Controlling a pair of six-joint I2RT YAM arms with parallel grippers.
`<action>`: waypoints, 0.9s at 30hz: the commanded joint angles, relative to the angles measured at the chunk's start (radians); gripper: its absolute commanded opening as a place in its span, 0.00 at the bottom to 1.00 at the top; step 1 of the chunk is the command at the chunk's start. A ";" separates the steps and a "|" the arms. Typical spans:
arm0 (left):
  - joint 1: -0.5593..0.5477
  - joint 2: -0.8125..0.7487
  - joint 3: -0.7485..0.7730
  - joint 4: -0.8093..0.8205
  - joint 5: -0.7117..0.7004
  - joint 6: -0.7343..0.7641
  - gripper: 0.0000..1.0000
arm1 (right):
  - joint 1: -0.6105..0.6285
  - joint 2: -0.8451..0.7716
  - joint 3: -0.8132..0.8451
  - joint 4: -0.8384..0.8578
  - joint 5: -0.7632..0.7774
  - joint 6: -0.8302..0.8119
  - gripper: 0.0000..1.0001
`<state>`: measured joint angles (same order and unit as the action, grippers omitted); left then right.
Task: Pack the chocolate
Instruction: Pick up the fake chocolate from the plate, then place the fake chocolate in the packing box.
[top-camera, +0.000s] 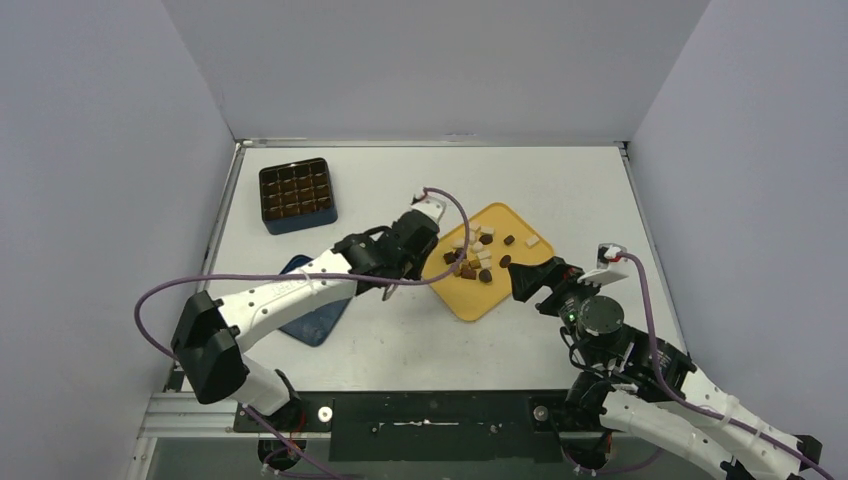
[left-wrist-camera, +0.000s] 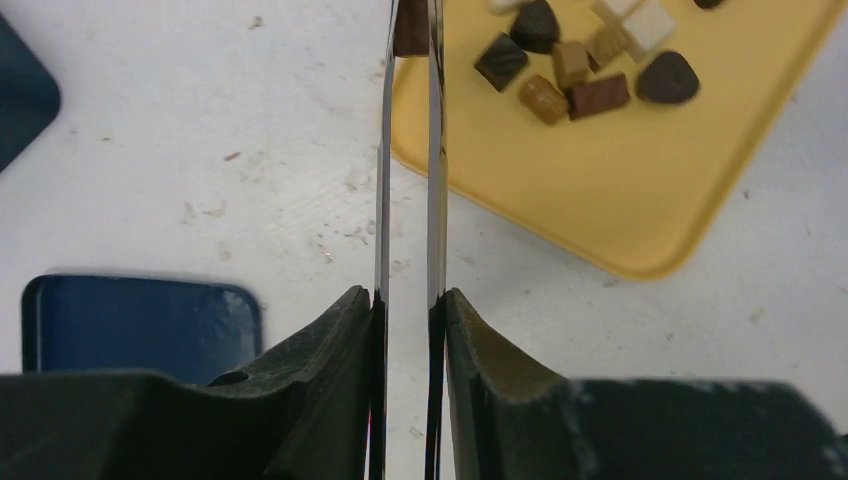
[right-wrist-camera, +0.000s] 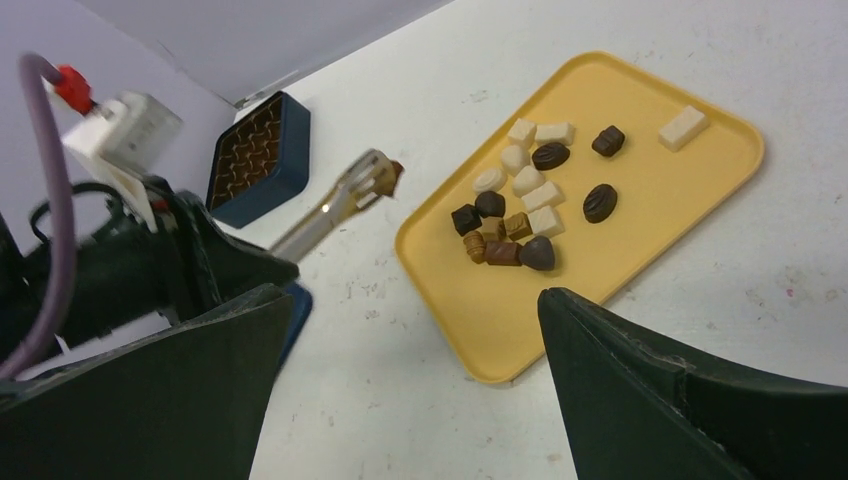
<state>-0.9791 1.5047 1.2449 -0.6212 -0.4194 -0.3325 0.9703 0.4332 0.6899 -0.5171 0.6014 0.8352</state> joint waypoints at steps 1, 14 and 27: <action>0.148 -0.077 0.065 -0.020 0.022 0.019 0.24 | 0.006 0.049 0.009 0.054 -0.029 -0.002 1.00; 0.640 -0.084 0.033 -0.034 0.095 0.050 0.25 | 0.007 0.129 0.021 0.082 -0.093 -0.025 1.00; 0.917 -0.079 0.007 0.042 0.134 0.026 0.25 | 0.006 0.134 0.033 0.087 -0.125 -0.017 1.00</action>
<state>-0.1192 1.4380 1.2583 -0.6594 -0.3199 -0.2882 0.9703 0.5560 0.6788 -0.4576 0.4938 0.8204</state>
